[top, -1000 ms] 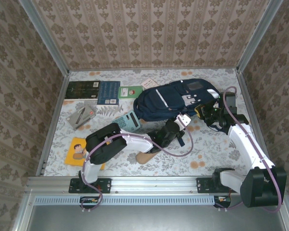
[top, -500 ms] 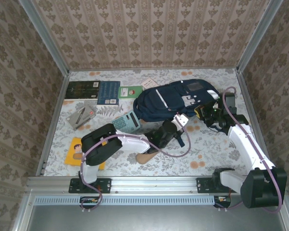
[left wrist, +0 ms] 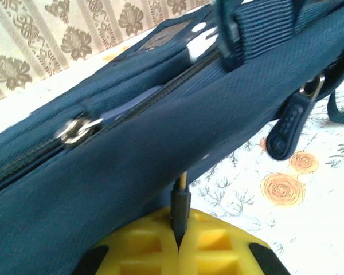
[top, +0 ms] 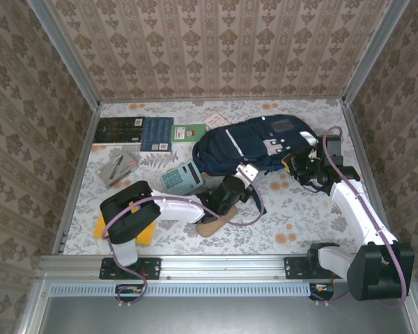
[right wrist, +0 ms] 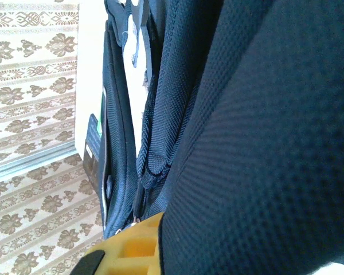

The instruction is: Pack the student bag

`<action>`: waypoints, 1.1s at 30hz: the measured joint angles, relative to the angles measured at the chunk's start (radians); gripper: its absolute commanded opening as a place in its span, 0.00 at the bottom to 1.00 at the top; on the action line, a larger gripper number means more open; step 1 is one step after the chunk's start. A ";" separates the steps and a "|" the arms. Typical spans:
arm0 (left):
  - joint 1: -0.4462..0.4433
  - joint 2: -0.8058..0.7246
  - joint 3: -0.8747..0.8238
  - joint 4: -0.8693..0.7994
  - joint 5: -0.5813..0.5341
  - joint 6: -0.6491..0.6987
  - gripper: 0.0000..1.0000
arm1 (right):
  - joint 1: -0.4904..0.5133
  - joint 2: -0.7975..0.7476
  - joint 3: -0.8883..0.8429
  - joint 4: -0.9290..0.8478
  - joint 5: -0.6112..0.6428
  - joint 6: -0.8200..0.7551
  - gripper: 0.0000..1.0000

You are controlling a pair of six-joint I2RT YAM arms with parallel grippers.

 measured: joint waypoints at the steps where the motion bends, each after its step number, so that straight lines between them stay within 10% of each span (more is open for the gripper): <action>1: 0.005 -0.015 -0.009 -0.014 0.000 -0.012 0.00 | -0.005 0.000 0.000 -0.003 -0.002 -0.005 0.00; 33: 0.344 -0.339 -0.219 -0.401 0.192 -0.282 0.00 | -0.074 0.000 -0.050 -0.045 -0.025 -0.164 0.00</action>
